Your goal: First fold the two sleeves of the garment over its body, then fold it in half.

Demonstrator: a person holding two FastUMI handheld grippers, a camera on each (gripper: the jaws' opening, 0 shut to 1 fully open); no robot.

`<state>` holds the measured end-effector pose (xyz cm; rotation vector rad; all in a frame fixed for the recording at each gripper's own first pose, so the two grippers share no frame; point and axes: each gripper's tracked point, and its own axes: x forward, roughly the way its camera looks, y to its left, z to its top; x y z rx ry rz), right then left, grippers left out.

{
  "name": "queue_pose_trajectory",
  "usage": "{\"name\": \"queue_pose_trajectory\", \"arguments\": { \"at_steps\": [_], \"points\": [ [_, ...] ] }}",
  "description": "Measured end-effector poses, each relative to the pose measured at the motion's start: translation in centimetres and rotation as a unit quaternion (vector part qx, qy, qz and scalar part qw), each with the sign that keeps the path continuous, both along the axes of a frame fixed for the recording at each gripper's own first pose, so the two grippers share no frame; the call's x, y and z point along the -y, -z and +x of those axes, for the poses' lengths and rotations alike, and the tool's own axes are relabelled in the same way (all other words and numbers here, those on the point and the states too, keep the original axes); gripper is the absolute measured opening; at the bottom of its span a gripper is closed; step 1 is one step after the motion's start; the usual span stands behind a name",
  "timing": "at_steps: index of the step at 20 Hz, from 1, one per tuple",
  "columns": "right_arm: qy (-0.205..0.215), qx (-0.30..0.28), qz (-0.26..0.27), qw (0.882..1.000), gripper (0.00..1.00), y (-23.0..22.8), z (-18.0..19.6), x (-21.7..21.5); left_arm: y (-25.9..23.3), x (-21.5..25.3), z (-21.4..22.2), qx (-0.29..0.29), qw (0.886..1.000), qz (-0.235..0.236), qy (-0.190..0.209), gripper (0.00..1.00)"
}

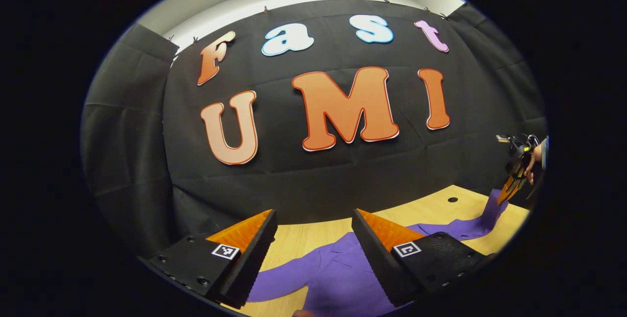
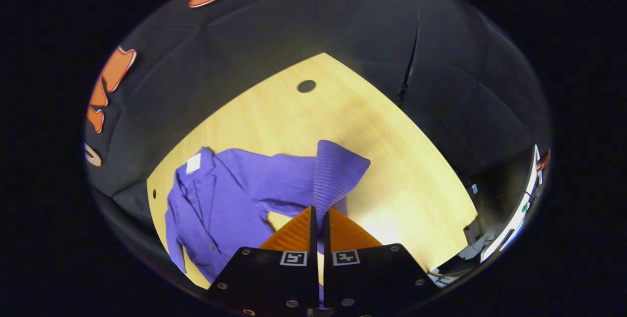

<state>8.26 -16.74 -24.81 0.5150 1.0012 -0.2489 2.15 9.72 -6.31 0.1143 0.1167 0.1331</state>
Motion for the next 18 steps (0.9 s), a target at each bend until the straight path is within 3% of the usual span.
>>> {"name": "queue_pose_trajectory", "arguments": {
  "at_steps": [6,18],
  "points": [
    [-0.034,0.025,0.008,0.999,0.04,-3.5,2.2,-7.0,3.2,-4.3,-0.2,-0.032,0.999,-0.033,-0.002,0.98],
    [-0.169,0.061,-0.008,0.984,0.04,-8.8,6.0,-22.4,10.7,-15.9,-5.4,-0.105,0.989,-0.043,-0.092,0.98]
  ]
}}
